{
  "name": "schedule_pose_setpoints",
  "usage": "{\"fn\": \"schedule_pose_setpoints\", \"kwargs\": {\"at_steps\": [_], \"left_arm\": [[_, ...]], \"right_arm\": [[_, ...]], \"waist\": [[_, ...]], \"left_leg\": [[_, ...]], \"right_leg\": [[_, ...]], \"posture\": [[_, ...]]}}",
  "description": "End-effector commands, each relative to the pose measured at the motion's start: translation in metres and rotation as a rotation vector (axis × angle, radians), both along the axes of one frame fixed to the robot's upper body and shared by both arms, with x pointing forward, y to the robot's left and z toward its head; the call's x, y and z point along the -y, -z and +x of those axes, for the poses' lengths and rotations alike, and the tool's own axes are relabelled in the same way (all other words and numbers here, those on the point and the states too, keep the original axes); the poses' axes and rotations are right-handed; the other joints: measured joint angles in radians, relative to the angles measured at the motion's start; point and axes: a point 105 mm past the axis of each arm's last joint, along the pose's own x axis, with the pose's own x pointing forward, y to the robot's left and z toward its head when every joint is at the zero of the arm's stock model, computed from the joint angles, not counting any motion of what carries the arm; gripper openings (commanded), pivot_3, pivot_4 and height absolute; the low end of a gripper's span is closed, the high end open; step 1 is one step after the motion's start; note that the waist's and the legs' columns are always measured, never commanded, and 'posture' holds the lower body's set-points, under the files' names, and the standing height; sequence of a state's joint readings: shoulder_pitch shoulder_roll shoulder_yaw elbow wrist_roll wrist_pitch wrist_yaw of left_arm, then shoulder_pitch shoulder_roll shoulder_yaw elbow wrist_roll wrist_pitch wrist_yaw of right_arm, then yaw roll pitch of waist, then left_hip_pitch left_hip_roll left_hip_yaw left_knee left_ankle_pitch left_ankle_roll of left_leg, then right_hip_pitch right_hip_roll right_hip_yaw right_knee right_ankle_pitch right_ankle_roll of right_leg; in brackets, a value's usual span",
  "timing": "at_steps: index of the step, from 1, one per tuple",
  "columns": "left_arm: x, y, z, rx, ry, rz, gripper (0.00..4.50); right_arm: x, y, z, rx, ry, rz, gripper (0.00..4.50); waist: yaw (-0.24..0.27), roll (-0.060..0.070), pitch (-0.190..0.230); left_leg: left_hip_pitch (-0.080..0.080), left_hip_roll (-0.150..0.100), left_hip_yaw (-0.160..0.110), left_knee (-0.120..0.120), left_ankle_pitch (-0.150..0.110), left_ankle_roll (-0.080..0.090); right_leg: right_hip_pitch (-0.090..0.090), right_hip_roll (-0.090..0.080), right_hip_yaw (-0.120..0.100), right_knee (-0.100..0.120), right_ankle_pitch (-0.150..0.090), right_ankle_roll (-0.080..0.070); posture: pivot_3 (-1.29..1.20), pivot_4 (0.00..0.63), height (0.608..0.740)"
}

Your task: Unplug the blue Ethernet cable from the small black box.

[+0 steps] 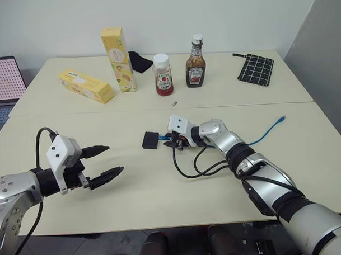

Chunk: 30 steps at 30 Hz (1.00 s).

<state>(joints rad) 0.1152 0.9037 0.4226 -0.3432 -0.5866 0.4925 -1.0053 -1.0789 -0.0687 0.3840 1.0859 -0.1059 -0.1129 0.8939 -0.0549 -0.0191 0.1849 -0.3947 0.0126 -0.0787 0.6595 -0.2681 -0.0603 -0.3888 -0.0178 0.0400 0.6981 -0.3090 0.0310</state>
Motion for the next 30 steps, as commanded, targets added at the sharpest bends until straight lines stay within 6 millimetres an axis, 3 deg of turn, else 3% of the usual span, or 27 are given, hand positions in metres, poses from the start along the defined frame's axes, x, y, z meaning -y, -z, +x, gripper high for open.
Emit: {"fn": "schedule_pose_setpoints", "kwargs": {"at_steps": [1,3,10,14,17,24,30], "left_arm": [[0.001,-0.001,0.0,0.001,0.024,0.002,4.5],[-0.002,0.003,0.0,-0.014,0.018,-0.003,4.5],[-0.006,0.004,0.011,-0.024,-0.066,-0.131,4.5],[0.01,0.001,0.011,-0.096,-0.047,-0.296,4.5],[0.021,-0.002,0.014,-0.127,-0.036,-0.394,4.5],[0.054,-0.009,0.019,-0.171,0.061,-0.512,4.5],[0.066,-0.01,0.022,-0.185,0.119,-0.553,4.5]], "right_arm": [[-0.003,-0.011,0.003,0.08,-0.025,-0.022,0.46],[-0.003,-0.012,0.003,0.1,-0.027,-0.024,0.09],[0.001,-0.044,-0.004,0.349,-0.113,0.024,0.08],[0.009,-0.072,-0.031,0.589,-0.237,0.067,0.08],[0.016,-0.08,-0.05,0.73,-0.316,0.04,0.08],[0.012,-0.092,-0.075,0.874,-0.406,0.042,0.08],[0.007,-0.1,-0.084,0.921,-0.43,0.064,0.08]], "waist": [[0.0,0.0,0.0],[-0.001,0.0,0.0],[0.002,0.0,0.0],[0.002,0.0,0.0],[0.002,0.0,0.0],[0.001,0.0,0.0],[0.003,0.0,0.0]], "left_leg": [[0.0,0.0,0.0,0.0,0.0,0.0],[0.0,0.0,0.0,0.0,0.0,0.0],[-0.001,0.0,-0.001,0.0,0.0,0.0],[-0.002,0.0,-0.001,0.001,0.0,0.0],[-0.002,0.0,-0.001,0.001,0.0,0.0],[0.0,0.001,-0.002,0.001,0.0,0.0],[-0.001,0.001,-0.001,0.001,0.0,0.0]], "right_leg": [[0.0,0.0,0.0,0.0,0.0,0.0],[0.0,0.0,0.0,0.0,0.0,0.0],[0.0,-0.001,-0.001,0.0,0.0,0.0],[0.0,-0.002,-0.001,0.0,0.0,0.0],[0.0,-0.002,-0.001,0.0,0.0,0.0],[0.0,-0.002,-0.001,0.002,0.0,0.0],[0.0,-0.002,-0.001,0.001,0.0,0.0]], "posture": [[0.0,0.15,0.74],[0.0,0.15,0.74],[0.0,0.15,0.74],[0.0,0.15,0.74],[0.0,0.15,0.74],[0.0,0.15,0.74],[0.0,0.15,0.74]]}}
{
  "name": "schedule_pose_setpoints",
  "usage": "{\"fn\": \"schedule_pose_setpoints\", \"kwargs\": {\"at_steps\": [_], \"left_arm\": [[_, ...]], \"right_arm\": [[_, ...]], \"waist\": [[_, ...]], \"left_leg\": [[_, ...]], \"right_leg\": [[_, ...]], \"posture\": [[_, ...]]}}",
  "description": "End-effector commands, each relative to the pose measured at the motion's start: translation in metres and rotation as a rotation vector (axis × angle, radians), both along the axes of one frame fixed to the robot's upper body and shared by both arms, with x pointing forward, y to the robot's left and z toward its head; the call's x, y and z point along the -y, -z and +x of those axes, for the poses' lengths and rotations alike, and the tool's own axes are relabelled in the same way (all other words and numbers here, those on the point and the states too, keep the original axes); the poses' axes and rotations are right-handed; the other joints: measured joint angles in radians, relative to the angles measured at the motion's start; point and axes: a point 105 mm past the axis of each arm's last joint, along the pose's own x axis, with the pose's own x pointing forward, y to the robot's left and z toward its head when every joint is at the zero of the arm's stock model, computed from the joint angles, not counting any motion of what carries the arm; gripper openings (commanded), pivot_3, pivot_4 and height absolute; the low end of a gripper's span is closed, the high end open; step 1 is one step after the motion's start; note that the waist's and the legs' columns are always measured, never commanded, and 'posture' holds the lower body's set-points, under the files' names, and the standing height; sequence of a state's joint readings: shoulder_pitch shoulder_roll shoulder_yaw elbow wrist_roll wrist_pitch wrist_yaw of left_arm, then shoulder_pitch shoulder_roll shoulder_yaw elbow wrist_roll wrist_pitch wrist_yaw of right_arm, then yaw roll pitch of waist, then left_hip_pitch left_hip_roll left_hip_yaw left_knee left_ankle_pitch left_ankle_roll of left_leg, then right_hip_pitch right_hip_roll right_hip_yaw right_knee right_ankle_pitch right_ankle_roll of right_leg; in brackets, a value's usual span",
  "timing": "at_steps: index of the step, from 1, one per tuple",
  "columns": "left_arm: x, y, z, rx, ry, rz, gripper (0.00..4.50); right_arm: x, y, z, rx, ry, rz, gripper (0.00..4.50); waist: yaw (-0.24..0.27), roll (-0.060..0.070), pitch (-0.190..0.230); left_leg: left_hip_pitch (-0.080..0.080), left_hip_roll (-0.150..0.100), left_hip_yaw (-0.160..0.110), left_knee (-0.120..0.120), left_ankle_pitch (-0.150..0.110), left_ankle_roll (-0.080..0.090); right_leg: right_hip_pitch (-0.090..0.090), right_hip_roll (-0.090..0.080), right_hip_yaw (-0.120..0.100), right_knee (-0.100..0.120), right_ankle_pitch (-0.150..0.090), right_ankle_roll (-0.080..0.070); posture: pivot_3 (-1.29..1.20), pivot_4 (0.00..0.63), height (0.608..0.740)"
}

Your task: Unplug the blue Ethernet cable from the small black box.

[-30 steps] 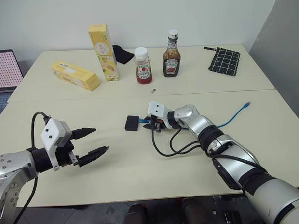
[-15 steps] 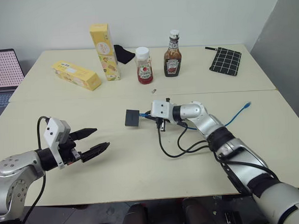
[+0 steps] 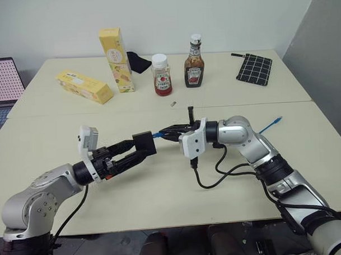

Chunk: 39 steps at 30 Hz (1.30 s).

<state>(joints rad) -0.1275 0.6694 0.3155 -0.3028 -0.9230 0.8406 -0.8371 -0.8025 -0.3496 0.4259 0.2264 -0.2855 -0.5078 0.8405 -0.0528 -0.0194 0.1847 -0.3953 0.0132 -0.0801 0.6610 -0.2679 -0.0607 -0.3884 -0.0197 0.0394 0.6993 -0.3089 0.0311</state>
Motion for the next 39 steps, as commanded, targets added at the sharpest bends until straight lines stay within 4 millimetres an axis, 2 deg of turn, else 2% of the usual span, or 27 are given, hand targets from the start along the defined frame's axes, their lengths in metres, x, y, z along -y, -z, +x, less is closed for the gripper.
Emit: {"fn": "schedule_pose_setpoints", "kwargs": {"at_steps": [1,18,21,23,27,30,31,33,34,37,39], "left_arm": [[0.006,-0.009,0.0,0.032,0.028,-0.04,4.31],[0.007,-0.008,-0.003,0.001,0.045,-0.094,0.83],[0.009,-0.007,-0.003,-0.005,0.054,-0.092,0.79],[0.011,-0.006,-0.003,-0.011,0.071,-0.084,0.79],[0.015,-0.005,-0.002,-0.018,0.109,-0.062,0.79],[0.025,-0.001,-0.002,-0.014,0.179,-0.003,0.79],[0.03,0.001,-0.002,0.001,0.217,0.028,0.79],[0.037,0.004,-0.002,0.02,0.264,0.068,0.79],[0.041,0.006,-0.003,0.032,0.305,0.097,0.79],[0.046,0.012,-0.006,0.07,0.39,0.152,0.79],[0.048,0.012,-0.007,0.093,0.421,0.153,0.79]], "right_arm": [[-0.005,-0.016,-0.011,0.069,-0.046,0.044,0.08],[-0.002,-0.014,-0.014,0.102,-0.059,0.066,0.07],[-0.002,-0.013,-0.017,0.103,-0.077,0.071,0.07],[-0.001,-0.01,-0.019,0.11,-0.088,0.051,0.78],[0.006,-0.004,-0.02,0.083,-0.092,-0.006,1.68],[0.022,-0.001,-0.025,-0.051,-0.092,-0.04,2.35],[0.03,-0.002,-0.029,-0.157,-0.077,-0.02,2.57],[0.039,-0.004,-0.035,-0.305,-0.067,0.004,2.58],[0.045,-0.007,-0.04,-0.449,-0.046,0.039,2.58],[0.054,-0.012,-0.053,-0.766,-0.019,0.116,2.58],[0.053,-0.012,-0.057,-0.902,0.003,0.161,2.58]], "waist": [[0.001,0.0,0.0],[0.002,0.0,0.0],[0.002,0.0,0.0],[0.002,0.0,0.0],[0.002,0.0,0.0],[0.008,0.0,0.0],[0.011,0.0,0.0],[0.021,0.0,0.0],[0.022,0.0,0.0],[0.023,0.0,0.0],[0.02,0.0,0.0]], "left_leg": [[0.0,0.0,0.0,0.0,0.0,0.0],[0.0,0.0,0.0,0.0,0.0,0.0],[0.0,0.0,0.0,0.0,0.0,0.0],[0.0,0.0,0.0,0.0,0.0,0.0],[0.0,0.0,0.0,0.0,0.0,0.0],[0.0,-0.001,0.0,0.0,0.0,0.0],[0.0,-0.001,0.0,0.0,0.0,0.0],[0.0,-0.002,-0.001,0.0,0.0,0.0],[-0.001,-0.002,-0.001,0.0,0.0,0.0],[-0.001,-0.002,-0.001,0.001,0.0,0.0],[-0.001,-0.001,-0.001,0.0,0.0,0.0]], "right_leg": [[0.0,0.0,0.0,0.0,0.0,0.0],[0.0,0.0,0.0,0.0,0.0,0.0],[0.0,0.0,0.0,0.0,0.0,0.0],[0.0,0.0,0.0,-0.001,0.0,0.0],[0.0,0.0,0.0,-0.001,0.0,0.0],[0.001,0.0,0.0,-0.001,0.0,0.0],[0.001,0.0,0.0,-0.001,0.0,0.0],[0.002,0.0,0.0,-0.002,0.0,0.0],[0.002,0.0,0.0,-0.002,0.0,0.0],[0.002,0.0,0.0,-0.002,0.0,0.0],[0.002,0.0,0.0,-0.002,0.0,0.0]], "posture": [[0.0,0.15,0.74],[0.0,0.15,0.74],[0.0,0.15,0.74],[0.0,0.15,0.74],[0.0,0.15,0.74],[0.0,0.15,0.74],[0.0,0.15,0.74],[0.0,0.15,0.74],[0.0,0.15,0.74],[0.0,0.15,0.74],[0.0,0.15,0.74]]}}
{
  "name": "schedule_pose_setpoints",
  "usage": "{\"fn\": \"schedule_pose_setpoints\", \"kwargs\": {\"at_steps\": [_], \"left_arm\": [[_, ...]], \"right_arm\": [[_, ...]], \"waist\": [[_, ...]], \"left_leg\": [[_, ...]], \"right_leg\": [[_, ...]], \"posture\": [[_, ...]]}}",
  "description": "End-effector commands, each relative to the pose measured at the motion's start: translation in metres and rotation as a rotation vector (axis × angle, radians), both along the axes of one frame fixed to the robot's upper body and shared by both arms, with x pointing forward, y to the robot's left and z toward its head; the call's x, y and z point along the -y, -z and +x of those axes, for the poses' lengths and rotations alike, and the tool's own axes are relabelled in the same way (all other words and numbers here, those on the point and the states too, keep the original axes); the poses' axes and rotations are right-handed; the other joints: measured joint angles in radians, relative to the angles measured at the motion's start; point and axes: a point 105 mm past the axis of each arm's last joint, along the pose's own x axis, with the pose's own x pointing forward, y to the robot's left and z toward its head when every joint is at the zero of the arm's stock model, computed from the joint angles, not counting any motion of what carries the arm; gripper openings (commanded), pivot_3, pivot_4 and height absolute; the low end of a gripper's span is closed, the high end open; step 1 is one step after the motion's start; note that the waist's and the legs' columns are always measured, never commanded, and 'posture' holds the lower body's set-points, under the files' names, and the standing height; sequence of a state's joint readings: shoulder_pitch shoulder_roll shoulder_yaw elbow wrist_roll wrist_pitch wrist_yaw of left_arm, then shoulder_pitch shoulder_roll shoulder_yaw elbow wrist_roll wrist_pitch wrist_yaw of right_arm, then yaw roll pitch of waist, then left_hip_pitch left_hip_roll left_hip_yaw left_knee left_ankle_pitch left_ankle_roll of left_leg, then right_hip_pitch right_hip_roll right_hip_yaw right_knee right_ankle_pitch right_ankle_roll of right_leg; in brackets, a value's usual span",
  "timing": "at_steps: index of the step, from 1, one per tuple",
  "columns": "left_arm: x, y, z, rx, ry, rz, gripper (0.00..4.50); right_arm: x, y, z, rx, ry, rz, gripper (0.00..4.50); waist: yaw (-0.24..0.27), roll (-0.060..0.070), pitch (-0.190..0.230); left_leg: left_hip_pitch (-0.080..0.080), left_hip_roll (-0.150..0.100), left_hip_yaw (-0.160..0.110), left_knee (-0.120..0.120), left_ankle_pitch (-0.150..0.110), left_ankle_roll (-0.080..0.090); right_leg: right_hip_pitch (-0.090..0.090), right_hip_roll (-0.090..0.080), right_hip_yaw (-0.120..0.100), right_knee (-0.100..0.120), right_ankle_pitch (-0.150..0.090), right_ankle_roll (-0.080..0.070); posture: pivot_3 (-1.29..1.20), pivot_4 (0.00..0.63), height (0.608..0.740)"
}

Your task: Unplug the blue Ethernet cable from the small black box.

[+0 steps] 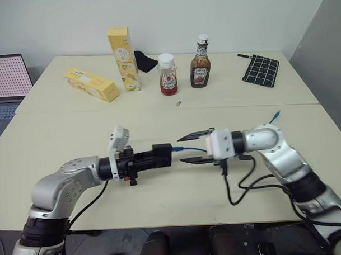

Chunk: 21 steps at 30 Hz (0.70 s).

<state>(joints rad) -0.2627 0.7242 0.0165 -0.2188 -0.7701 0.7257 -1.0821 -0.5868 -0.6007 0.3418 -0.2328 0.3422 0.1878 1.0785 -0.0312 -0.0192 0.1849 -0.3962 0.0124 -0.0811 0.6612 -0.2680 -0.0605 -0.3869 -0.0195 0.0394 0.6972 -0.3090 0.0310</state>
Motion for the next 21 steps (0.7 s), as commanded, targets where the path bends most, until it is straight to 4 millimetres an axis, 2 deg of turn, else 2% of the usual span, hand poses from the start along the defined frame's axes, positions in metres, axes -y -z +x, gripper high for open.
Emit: {"fn": "schedule_pose_setpoints", "kwargs": {"at_steps": [1,7,21], "left_arm": [[0.004,-0.008,-0.003,0.089,0.087,0.002,0.79],[0.001,-0.011,-0.001,0.127,0.109,-0.033,0.79],[0.002,-0.012,-0.002,0.146,0.109,-0.049,0.79]], "right_arm": [[-0.002,-0.013,-0.014,-0.261,0.027,0.102,2.58],[-0.007,-0.006,-0.017,-0.487,0.087,0.151,2.58],[-0.016,0.008,-0.008,-0.558,0.122,0.132,2.58]], "waist": [[-0.004,0.0,0.0],[-0.001,0.0,0.0],[-0.002,0.0,0.0]], "left_leg": [[0.0,0.0,0.0,0.0,0.0,0.0],[0.0,0.0,0.0,0.0,0.0,0.0],[-0.001,-0.001,0.0,0.0,0.0,0.0]], "right_leg": [[0.0,0.0,0.0,0.0,0.0,0.0],[-0.001,0.001,0.0,0.0,0.0,-0.001],[-0.001,0.002,-0.001,0.0,0.0,0.0]], "posture": [[0.0,0.15,0.74],[0.0,0.15,0.74],[0.0,0.15,0.74]]}}
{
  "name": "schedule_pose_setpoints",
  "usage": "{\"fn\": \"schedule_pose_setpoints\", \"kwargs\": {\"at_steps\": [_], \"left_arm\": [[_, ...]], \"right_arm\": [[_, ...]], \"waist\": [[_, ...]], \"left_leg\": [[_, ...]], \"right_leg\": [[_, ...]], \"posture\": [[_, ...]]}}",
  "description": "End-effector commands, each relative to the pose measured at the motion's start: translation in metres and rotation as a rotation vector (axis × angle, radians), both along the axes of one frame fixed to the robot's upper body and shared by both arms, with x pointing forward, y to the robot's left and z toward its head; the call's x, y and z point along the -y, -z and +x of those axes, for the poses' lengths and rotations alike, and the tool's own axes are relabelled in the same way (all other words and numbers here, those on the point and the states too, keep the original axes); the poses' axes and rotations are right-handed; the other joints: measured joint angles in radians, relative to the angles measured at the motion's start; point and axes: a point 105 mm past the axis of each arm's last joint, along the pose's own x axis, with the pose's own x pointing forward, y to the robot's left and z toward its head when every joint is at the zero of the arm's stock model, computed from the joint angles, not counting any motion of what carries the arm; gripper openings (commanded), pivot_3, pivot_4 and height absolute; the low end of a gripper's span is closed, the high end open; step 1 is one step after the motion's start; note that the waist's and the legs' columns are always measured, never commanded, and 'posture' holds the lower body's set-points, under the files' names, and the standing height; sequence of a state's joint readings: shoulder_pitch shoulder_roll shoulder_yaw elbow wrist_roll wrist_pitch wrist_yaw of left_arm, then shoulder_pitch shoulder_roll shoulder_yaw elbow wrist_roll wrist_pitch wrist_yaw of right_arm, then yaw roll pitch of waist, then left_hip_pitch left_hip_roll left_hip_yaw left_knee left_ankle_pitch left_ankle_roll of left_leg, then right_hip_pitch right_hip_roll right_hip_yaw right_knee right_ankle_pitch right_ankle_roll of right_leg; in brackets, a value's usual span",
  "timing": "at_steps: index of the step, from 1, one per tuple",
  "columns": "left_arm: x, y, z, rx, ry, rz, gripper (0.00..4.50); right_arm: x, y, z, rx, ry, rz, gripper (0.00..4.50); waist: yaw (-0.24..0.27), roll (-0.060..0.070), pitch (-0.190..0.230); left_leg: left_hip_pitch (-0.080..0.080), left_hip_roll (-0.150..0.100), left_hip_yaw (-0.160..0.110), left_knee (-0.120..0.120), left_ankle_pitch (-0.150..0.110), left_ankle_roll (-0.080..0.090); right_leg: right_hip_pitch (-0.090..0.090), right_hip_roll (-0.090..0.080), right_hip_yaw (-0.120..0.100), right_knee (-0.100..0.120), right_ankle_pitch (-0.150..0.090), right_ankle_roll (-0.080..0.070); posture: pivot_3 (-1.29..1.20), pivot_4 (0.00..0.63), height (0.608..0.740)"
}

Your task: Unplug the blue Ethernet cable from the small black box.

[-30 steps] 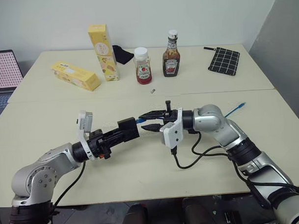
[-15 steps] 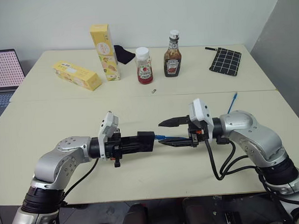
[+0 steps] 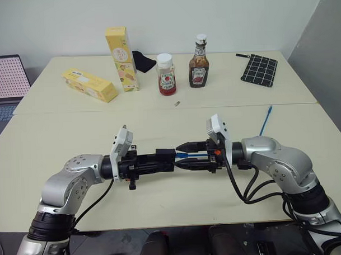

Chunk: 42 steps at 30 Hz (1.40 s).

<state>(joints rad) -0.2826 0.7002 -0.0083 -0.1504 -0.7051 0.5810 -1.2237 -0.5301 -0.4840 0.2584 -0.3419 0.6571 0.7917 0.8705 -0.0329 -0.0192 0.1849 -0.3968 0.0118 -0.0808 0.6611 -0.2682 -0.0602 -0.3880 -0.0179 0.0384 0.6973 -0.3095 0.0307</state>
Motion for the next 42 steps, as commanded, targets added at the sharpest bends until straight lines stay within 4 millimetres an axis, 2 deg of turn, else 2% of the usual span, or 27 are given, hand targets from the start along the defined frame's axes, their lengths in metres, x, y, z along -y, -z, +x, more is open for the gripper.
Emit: {"fn": "schedule_pose_setpoints", "kwargs": {"at_steps": [1,6,9,14,18,29,34,42], "left_arm": [[0.0,-0.011,-0.001,0.053,0.007,-0.024,0.79],[0.0,-0.01,-0.001,0.058,0.005,-0.023,0.79],[0.001,-0.009,-0.002,0.059,0.005,-0.023,0.79],[0.0,-0.008,-0.003,0.062,0.009,-0.018,0.79],[0.001,-0.01,-0.004,0.066,0.01,-0.027,0.79],[0.0,-0.012,-0.01,0.055,0.044,-0.041,0.79],[-0.015,-0.01,-0.003,0.074,-0.043,-0.035,0.79],[-0.034,-0.004,-0.004,0.055,-0.169,-0.024,0.79]], "right_arm": [[-0.002,-0.006,0.0,0.024,-0.019,0.009,2.58],[0.0,-0.005,0.0,0.012,-0.033,0.003,2.58],[0.0,-0.005,0.002,0.011,-0.035,0.003,2.09],[0.001,-0.006,0.003,0.01,-0.043,-0.001,0.78],[0.0,-0.005,0.002,0.021,-0.062,-0.017,0.13],[0.001,-0.003,0.003,0.019,-0.111,-0.053,0.11],[0.016,0.003,0.008,-0.021,-0.097,-0.091,0.11],[0.043,0.01,0.015,-0.036,0.006,-0.119,0.01]], "waist": [[0.0,0.0,0.0],[0.0,0.0,0.0],[0.0,0.0,0.0],[0.0,0.0,0.0],[0.0,0.0,0.0],[0.0,0.0,0.0],[0.0,0.0,0.0],[0.0,0.0,0.0]], "left_leg": [[0.0,0.0,0.0,0.0,0.0,0.0],[0.0,0.0,0.0,0.0,0.0,0.0],[0.0,0.0,0.0,0.0,0.0,0.0],[0.0,0.0,0.0,0.0,0.0,0.0],[0.0,0.0,0.0,0.0,0.0,0.0],[0.0,0.0,0.0,0.0,0.0,0.0],[0.0,0.0,0.0,0.0,0.0,0.0],[0.0,0.001,0.0,0.0,0.0,0.0]], "right_leg": [[0.0,0.0,0.0,0.0,0.0,0.0],[0.0,0.0,0.0,0.0,0.0,0.0],[0.0,0.0,0.0,0.0,0.0,0.0],[0.0,0.0,0.0,0.0,0.0,0.0],[0.0,0.0,0.0,0.0,0.0,0.0],[0.0,0.0,0.0,0.0,0.0,0.0],[0.0,0.0,0.0,0.0,0.0,0.0],[0.0,0.0,0.0,0.0,0.0,0.0]], "posture": [[0.0,0.15,0.74],[0.0,0.15,0.74],[0.0,0.15,0.74],[0.0,0.15,0.74],[0.0,0.15,0.74],[0.0,0.15,0.74],[0.0,0.15,0.74],[0.0,0.15,0.74]]}}
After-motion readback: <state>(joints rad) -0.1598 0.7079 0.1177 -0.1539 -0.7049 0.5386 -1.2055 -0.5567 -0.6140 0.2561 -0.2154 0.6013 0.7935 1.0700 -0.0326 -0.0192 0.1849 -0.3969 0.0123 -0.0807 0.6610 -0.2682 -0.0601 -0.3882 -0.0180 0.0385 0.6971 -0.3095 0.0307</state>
